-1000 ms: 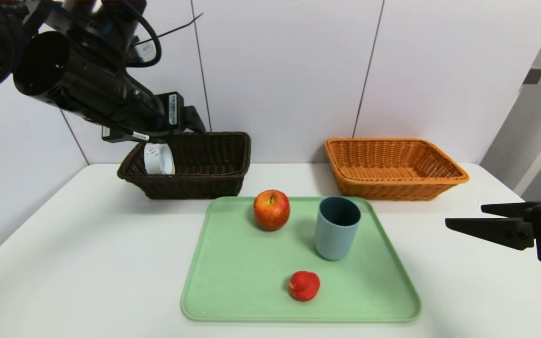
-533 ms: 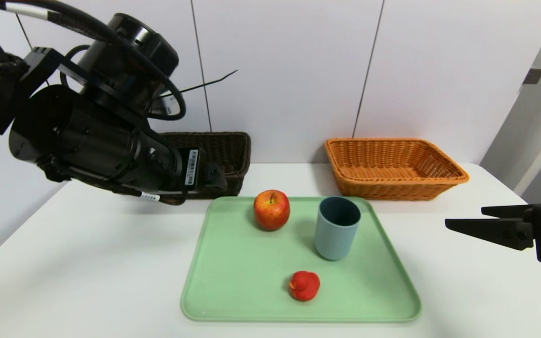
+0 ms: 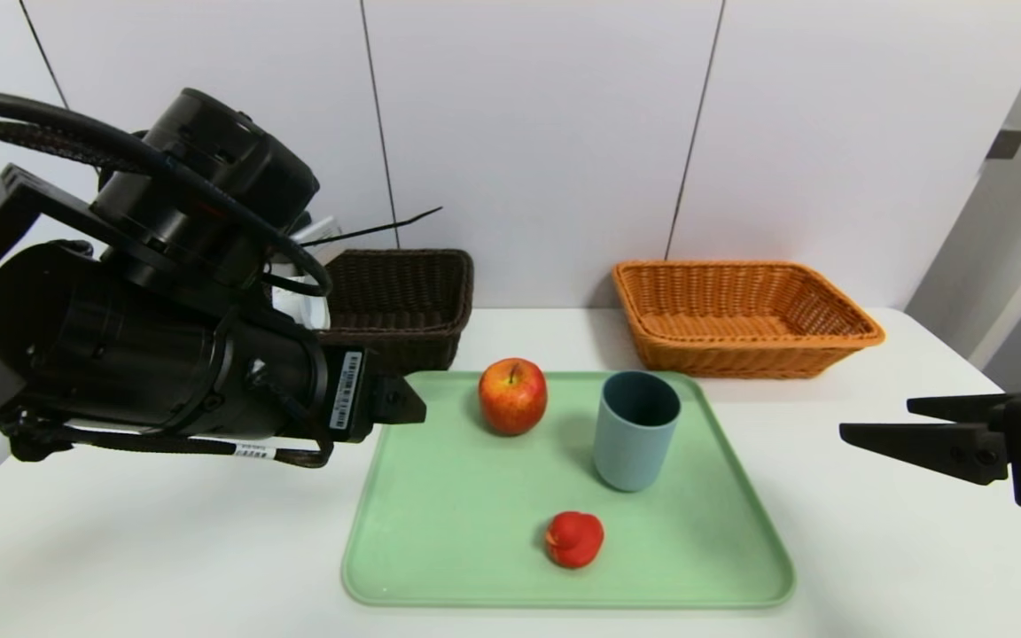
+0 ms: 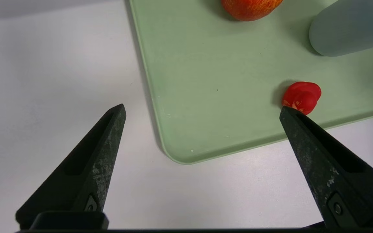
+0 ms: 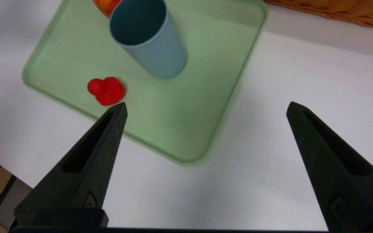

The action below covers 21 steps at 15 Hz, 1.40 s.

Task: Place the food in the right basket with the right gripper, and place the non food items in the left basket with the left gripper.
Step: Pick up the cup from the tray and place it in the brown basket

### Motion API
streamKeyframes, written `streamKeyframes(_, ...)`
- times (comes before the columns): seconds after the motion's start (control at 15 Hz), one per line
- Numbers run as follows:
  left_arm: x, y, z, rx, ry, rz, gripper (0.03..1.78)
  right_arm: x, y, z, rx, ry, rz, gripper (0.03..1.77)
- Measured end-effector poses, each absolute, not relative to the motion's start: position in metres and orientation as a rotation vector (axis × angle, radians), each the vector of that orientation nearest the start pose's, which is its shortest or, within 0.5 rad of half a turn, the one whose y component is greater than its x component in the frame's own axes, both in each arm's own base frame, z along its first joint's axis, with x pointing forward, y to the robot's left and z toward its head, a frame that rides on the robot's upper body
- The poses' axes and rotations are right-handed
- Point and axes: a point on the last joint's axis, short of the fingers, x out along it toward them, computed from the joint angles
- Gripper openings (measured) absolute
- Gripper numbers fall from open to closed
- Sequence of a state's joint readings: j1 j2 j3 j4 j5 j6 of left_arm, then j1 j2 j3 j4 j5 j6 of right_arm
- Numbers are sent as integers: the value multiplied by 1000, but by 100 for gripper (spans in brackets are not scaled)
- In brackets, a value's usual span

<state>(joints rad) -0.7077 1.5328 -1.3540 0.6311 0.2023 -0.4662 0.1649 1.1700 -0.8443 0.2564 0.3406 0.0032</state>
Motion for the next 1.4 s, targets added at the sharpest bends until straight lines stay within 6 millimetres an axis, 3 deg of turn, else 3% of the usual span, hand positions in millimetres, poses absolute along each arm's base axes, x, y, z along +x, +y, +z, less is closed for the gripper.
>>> streamKeyframes(0.4, 174, -177, 265, -60, 778, -424, 169, 153, 34, 234, 54, 592, 492, 170)
streamKeyframes(0.73, 174, -199, 246, -35, 755, -678, 169, 149, 32, 231, 58, 599, 481, 170)
streamKeyframes(1.0, 181, -210, 225, -37, 696, -786, 169, 148, 31, 229, 59, 605, 477, 170)
streamKeyframes(1.4, 201, -235, 188, 41, 472, -924, 169, 145, 30, 225, 65, 618, 475, 170)
